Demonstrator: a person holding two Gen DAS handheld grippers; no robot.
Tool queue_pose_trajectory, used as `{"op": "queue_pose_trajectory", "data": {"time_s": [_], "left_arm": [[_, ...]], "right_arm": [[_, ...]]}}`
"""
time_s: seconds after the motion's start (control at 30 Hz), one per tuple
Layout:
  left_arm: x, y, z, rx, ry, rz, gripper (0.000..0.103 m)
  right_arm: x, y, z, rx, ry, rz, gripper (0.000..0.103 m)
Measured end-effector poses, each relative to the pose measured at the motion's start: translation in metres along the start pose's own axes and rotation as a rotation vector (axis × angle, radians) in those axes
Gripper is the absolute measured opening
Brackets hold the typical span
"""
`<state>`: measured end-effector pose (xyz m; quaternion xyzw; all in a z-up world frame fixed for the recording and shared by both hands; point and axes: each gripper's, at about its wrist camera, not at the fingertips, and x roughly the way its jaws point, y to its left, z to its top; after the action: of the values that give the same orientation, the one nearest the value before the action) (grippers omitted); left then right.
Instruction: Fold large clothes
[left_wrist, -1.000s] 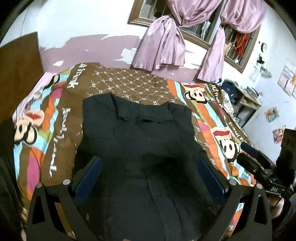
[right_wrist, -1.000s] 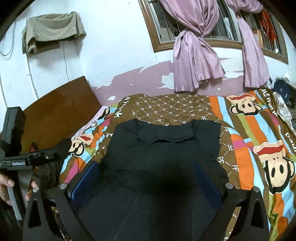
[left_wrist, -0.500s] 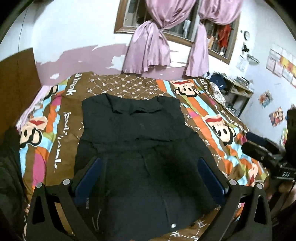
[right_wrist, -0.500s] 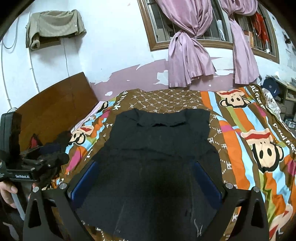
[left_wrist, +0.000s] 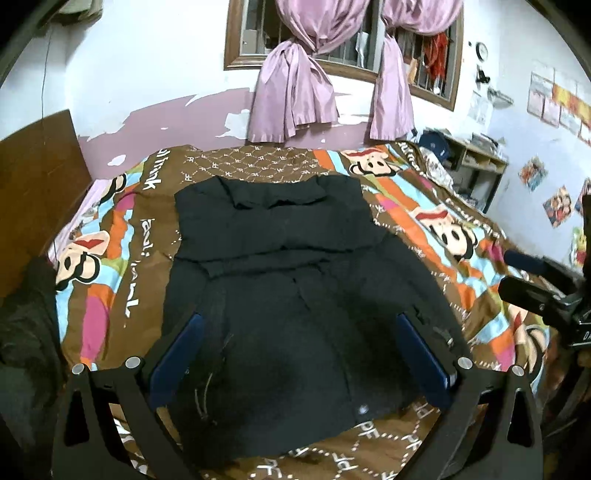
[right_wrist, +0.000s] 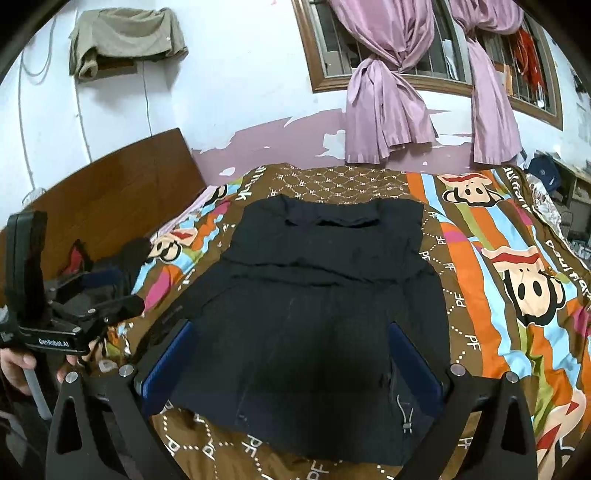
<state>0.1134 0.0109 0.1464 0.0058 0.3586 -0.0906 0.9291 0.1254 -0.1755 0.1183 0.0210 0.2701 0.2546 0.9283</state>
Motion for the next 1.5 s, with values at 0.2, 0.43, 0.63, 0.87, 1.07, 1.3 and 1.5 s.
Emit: {"op": "queue_pose_trajectory", "data": {"time_s": [0.2,0.43,0.63,0.87,1.07,1.3,1.5], "left_arm": [[0.015,0.001,-0.021,0.076,0.021,0.003,0.101],[0.024,0.012,-0.060,0.133,-0.045,0.020,0.101],[0.053,0.026,-0.100,0.201,0.076,0.040,0.101],[0.096,0.022,-0.140,0.225,0.303,0.004,0.101],[0.108,0.008,-0.157,0.323,0.324,0.082,0.101],[0.117,0.010,-0.167,0.364,0.333,0.102,0.101],[0.130,0.013,-0.171,0.337,0.370,0.117,0.101]], "right_arm": [[0.019,-0.011,-0.043,0.042,0.050,-0.029,0.103],[0.044,-0.032,-0.085,0.127,0.119,-0.060,0.103],[0.068,-0.017,-0.114,-0.015,0.258,-0.074,0.103],[0.109,0.001,-0.159,-0.164,0.454,-0.132,0.103],[0.129,0.005,-0.171,-0.260,0.464,-0.270,0.103],[0.147,0.005,-0.182,-0.290,0.467,-0.328,0.103],[0.151,-0.015,-0.177,-0.192,0.432,-0.421,0.103]]}}
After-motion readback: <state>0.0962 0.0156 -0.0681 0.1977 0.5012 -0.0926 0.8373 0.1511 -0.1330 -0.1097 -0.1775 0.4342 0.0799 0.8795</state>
